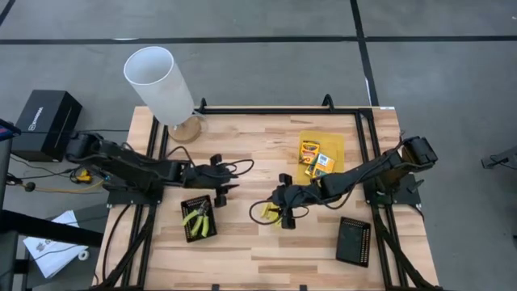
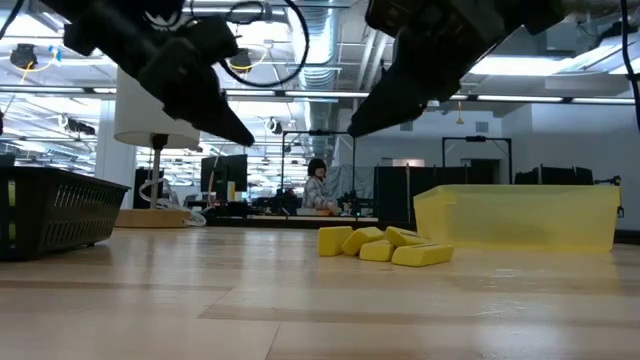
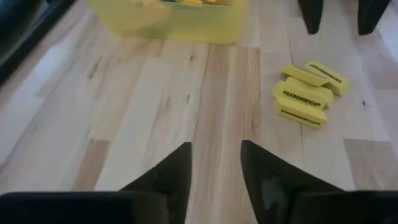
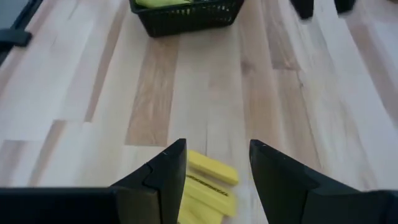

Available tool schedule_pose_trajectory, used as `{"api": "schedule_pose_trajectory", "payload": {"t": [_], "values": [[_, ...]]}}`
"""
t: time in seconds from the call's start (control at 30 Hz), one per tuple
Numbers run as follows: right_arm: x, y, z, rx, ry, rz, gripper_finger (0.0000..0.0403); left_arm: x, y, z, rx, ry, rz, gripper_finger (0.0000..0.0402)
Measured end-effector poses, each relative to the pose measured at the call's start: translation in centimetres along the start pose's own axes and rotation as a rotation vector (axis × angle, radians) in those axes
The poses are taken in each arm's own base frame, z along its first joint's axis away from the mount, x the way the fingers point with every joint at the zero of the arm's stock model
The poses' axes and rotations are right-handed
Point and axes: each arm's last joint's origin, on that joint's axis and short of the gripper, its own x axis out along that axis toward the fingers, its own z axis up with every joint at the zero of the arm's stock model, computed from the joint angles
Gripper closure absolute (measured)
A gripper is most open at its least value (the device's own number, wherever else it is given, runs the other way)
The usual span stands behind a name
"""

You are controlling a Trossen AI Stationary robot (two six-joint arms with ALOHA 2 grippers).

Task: Pick & Place School Supplies
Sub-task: Put the eraser into the right black bin

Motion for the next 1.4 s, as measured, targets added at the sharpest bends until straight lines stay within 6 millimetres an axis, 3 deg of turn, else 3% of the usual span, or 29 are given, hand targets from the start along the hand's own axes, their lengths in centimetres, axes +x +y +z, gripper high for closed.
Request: {"api": "schedule_pose_trajectory", "payload": {"t": [0.37,0.53,0.7,0.83,1.13,1.4], "values": [[0.4,-2.7,-0.5,-0.165,0.084,-0.045,0.0234,1.6,-0.2,0.5,0.017,-0.083,-0.072,0.0243],[0.5,-3.0,-0.5,-0.264,0.087,0.019,0.0235,1.7,0.0,0.6,-0.065,-0.086,-0.128,0.0243],[1.1,-3.3,-1.1,-0.315,0.13,0.055,0.0236,1.7,0.2,0.6,-0.061,-0.087,-0.068,0.0243],[2.7,-3.1,-2.3,-0.381,0.21,0.08,0.0238,1.7,0.2,0.6,-0.05,-0.085,-0.052,0.0243],[7.2,-2.4,-0.5,-0.504,0.294,0.148,0.0243,1.7,0.2,0.1,-0.116,-0.031,-0.047,0.0243],[8.8,-2.1,0.8,-0.529,0.365,0.252,0.0246,1.7,0.1,-0.3,-0.123,0.005,-0.05,0.0243]]}}
